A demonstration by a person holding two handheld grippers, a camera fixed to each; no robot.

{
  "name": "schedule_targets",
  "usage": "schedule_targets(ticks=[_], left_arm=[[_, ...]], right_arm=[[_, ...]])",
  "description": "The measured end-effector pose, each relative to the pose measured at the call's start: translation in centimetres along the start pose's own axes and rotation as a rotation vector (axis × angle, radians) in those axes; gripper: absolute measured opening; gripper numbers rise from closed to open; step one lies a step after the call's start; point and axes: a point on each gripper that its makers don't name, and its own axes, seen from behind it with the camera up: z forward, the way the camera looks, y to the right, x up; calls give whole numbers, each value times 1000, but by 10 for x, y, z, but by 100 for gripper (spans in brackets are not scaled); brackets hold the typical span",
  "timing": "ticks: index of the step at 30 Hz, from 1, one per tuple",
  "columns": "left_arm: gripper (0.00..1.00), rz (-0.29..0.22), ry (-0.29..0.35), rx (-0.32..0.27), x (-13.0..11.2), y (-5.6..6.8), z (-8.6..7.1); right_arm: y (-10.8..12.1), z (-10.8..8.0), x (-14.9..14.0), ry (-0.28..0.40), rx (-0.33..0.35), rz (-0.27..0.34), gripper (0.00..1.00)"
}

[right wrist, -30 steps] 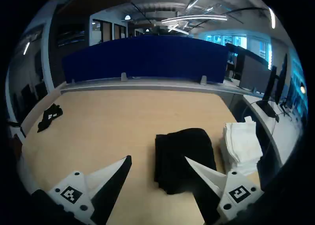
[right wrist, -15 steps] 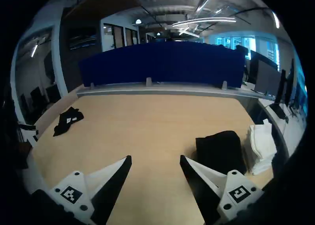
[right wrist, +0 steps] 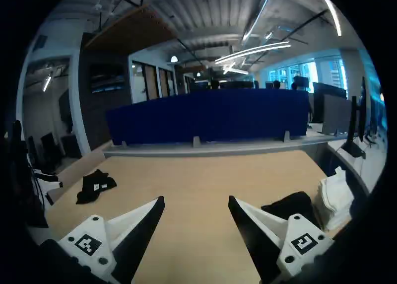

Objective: Fold towel

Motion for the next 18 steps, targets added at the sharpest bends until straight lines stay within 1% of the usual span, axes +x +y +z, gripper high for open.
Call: schedule_targets(ticks=[3, 6, 8, 9, 12, 15, 18], left_arm=[[86, -2, 76, 1, 28, -3, 3], [86, -4, 164, 12, 57, -7, 3], [86, -4, 209, 9, 71, -5, 2], [86, -4, 231, 7, 78, -5, 1], [86, 0, 277, 0, 90, -3, -1], [86, 7, 324, 7, 100, -4, -2], [86, 7, 361, 6, 112, -4, -1]], right_arm=[[-2, -1, 23, 81, -19, 13, 100], [2, -4, 43, 157, -55, 26, 100], [3, -6, 49, 186, -76, 36, 100], [4, -6, 52, 200, -85, 40, 100], [2, -8, 57, 215, -87, 50, 100], [3, -10, 65, 235, -94, 47, 100], [9, -11, 74, 259, -119, 35, 100]])
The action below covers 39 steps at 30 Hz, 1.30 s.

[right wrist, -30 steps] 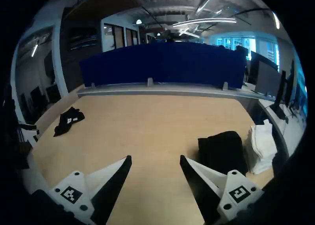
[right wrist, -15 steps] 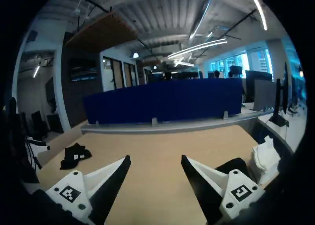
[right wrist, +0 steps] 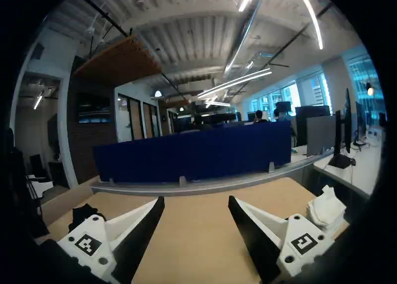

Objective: Fold towel

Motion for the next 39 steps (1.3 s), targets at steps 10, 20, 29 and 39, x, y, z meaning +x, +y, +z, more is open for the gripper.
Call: schedule_targets(ticks=[10, 20, 29, 39], left_arm=[[86, -3, 127, 24, 44, -13, 20], [86, -1, 147, 30, 43, -17, 25], [86, 7, 130, 16, 6, -13, 32], [86, 54, 155, 58, -40, -20, 39]], right_arm=[[9, 8, 34, 64, -54, -83, 100], [8, 12, 36, 74, -62, -100, 100], [7, 17, 31, 66, -87, -131, 100], [-4, 29, 24, 40, -68, -165, 100]])
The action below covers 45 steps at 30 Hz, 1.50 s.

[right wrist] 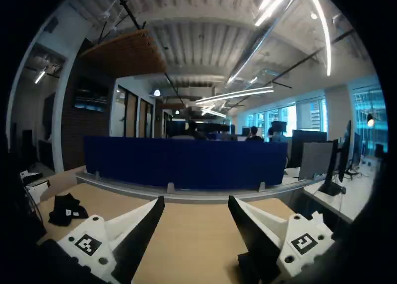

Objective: Fold towel

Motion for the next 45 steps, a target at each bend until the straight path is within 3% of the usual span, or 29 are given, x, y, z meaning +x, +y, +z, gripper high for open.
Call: schedule_targets(ticks=[6, 12, 18, 27, 33, 45], left_arm=[[86, -16, 3, 40, -29, -11, -4], [86, -36, -1, 65, -60, -13, -8], [86, -46, 0, 76, -78, -10, -6], [86, -34, 11, 60, -84, 1, -4], [86, -40, 8, 62, -94, 2, -1], [86, -52, -14, 63, -143, 18, 6]], right_arm=[[2, 9, 2, -9, -7, 15, 100], [7, 18, 5, 4, -30, 36, 100], [-2, 23, 1, 1, -24, 28, 100], [-19, 29, 1, -9, -1, -17, 100], [-28, 32, 2, -1, 11, -6, 100], [-19, 28, -27, 9, -4, 0, 100]])
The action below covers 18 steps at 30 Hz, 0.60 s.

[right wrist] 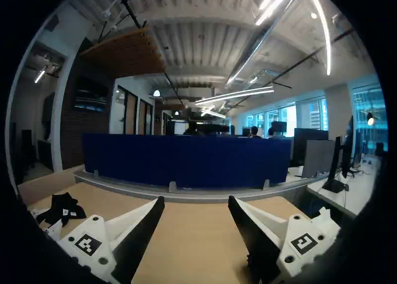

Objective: Fold towel

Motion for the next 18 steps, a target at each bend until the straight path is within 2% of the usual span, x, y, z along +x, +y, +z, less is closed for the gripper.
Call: schedule_targets(ticks=[9, 18], left_arm=[[86, -22, -13, -13, -16, 4, 2], [86, -26, -21, -26, -18, 6, 6]], right_arm=[[12, -6, -4, 0, -15, 8, 100], [8, -4, 3, 6, -9, 7, 100]])
